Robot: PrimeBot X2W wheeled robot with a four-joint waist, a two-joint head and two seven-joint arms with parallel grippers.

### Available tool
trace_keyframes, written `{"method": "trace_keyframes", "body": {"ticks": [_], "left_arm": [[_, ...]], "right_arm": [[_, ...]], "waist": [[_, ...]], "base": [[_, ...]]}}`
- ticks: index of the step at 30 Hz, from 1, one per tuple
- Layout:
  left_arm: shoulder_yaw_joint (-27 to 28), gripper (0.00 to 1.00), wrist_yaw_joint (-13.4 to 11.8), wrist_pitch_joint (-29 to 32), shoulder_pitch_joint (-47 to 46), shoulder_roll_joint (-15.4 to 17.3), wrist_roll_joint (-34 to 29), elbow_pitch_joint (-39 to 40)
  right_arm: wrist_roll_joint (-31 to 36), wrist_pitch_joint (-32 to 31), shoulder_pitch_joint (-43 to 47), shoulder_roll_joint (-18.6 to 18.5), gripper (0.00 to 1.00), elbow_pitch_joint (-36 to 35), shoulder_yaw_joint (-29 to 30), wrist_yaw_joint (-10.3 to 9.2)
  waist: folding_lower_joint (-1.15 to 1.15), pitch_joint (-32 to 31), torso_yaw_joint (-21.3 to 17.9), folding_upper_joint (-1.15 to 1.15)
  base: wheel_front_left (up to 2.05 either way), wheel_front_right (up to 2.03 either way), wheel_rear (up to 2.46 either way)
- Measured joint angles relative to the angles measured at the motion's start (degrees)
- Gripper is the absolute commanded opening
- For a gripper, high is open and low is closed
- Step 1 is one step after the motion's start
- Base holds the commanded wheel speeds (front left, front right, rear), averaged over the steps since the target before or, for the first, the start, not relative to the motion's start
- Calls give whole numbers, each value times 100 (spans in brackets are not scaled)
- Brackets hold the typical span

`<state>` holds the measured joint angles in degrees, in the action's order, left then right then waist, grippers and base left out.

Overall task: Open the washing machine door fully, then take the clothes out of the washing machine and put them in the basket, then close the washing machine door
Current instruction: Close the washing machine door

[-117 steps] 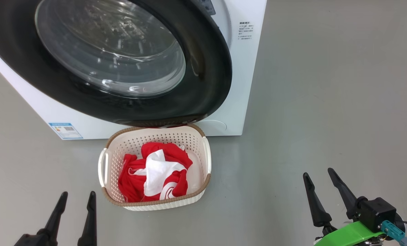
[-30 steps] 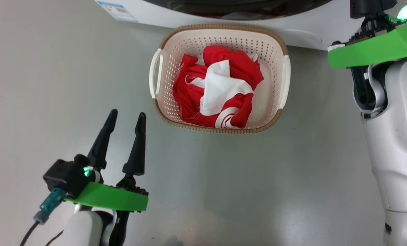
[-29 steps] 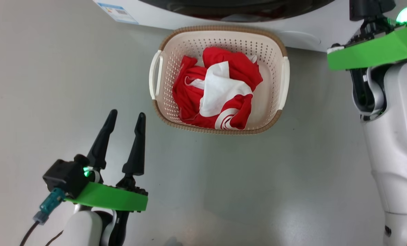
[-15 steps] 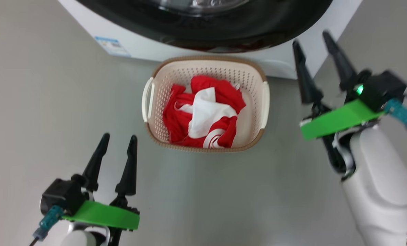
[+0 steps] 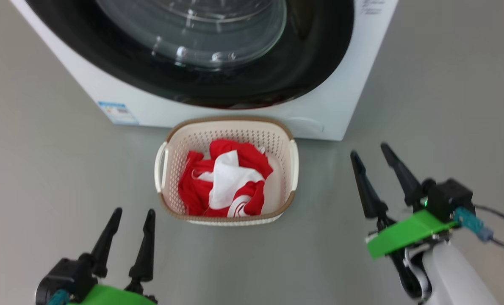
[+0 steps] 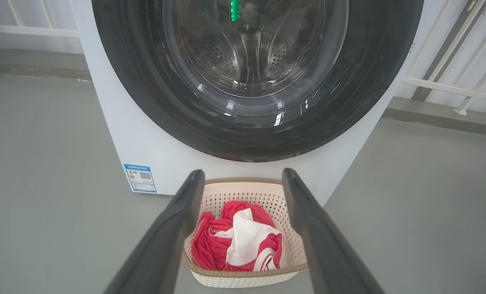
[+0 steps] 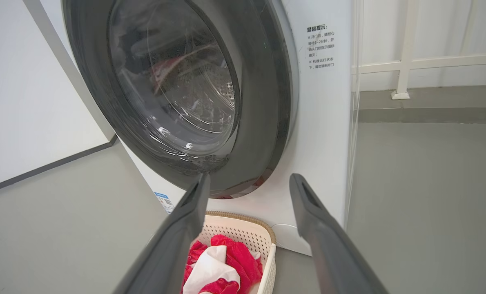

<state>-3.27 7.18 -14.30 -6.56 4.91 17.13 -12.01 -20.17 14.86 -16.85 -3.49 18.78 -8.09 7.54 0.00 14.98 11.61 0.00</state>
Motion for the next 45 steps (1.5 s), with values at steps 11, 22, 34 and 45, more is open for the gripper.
{"method": "trace_keyframes", "body": {"ticks": [11, 22, 34, 45], "left_arm": [[122, 100, 0, 0, 571, 162, -4, 103], [134, 100, 0, 0, 843, 215, 8, 198], [330, 100, 0, 0, 1157, 221, 9, 245], [458, 100, 0, 0, 1249, 169, 47, 267]], "right_arm": [[-1, -5, 1220, 42, 100, -213, 249, 0], [1, -5, 1852, 59, 100, -470, 594, 0], [7, -5, 2329, 55, 100, -587, 951, 0], [7, -7, 2495, 59, 100, -606, 1111, 0]], "waist": [[0, -655, -461, 0], [0, -942, -735, 0], [0, -1127, -916, 0], [0, -1186, -925, 0]], "base": [[0, 0, 0], [0, 0, 0], [0, 0, 0], [0, 0, 0]]}}
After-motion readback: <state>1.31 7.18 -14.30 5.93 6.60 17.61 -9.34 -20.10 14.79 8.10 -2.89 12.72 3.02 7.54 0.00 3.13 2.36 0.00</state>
